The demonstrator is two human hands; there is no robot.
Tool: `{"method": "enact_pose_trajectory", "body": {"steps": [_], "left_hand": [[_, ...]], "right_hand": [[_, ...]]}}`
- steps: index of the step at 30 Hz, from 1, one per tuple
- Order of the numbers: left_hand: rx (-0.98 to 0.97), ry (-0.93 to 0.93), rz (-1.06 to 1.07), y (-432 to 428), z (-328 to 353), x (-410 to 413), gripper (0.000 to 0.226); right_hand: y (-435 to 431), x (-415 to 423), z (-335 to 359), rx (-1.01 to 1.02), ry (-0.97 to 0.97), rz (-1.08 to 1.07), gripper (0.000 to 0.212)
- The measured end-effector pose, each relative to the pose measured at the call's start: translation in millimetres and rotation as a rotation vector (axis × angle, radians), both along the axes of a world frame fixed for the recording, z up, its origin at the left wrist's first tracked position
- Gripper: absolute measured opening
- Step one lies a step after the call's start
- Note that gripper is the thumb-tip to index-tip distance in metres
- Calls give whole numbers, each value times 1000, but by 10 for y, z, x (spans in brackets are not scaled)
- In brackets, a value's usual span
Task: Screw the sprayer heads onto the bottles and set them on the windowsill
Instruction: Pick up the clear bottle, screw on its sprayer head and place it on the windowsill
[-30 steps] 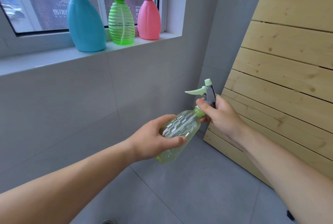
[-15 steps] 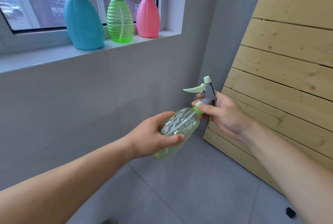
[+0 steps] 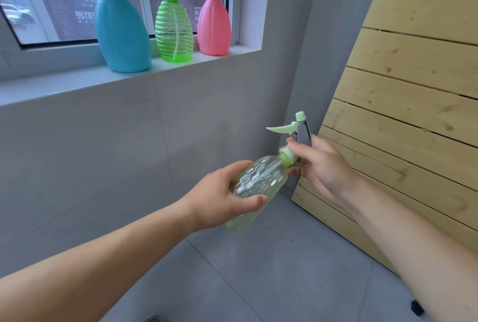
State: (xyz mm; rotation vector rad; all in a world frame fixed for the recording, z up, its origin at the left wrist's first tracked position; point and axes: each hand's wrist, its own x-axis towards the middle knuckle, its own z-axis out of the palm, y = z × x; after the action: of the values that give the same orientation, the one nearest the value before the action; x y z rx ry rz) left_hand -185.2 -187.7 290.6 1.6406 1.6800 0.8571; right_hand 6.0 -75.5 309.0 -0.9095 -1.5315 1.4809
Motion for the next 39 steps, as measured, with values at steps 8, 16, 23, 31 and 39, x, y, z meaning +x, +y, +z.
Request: {"method": "enact_pose_trajectory", "body": {"steps": [8, 16, 23, 31, 39], "left_hand": [[-4, -15, -15, -12, -19, -16, 40], [10, -41, -22, 2, -11, -9, 43], [-6, -63, -16, 14, -9, -5, 45], [-18, -14, -14, 10, -14, -7, 47], [58, 135, 34, 33, -67, 12, 77]], "right_hand": [[-13, -44, -58, 76, -192, -87, 35], [-11, -19, -14, 36, -107, -38, 16], [3, 27, 21, -109, 18, 49, 20], [-56, -40, -19, -20, -96, -89, 30], [-54, -47, -10, 15, -57, -134, 23]]}}
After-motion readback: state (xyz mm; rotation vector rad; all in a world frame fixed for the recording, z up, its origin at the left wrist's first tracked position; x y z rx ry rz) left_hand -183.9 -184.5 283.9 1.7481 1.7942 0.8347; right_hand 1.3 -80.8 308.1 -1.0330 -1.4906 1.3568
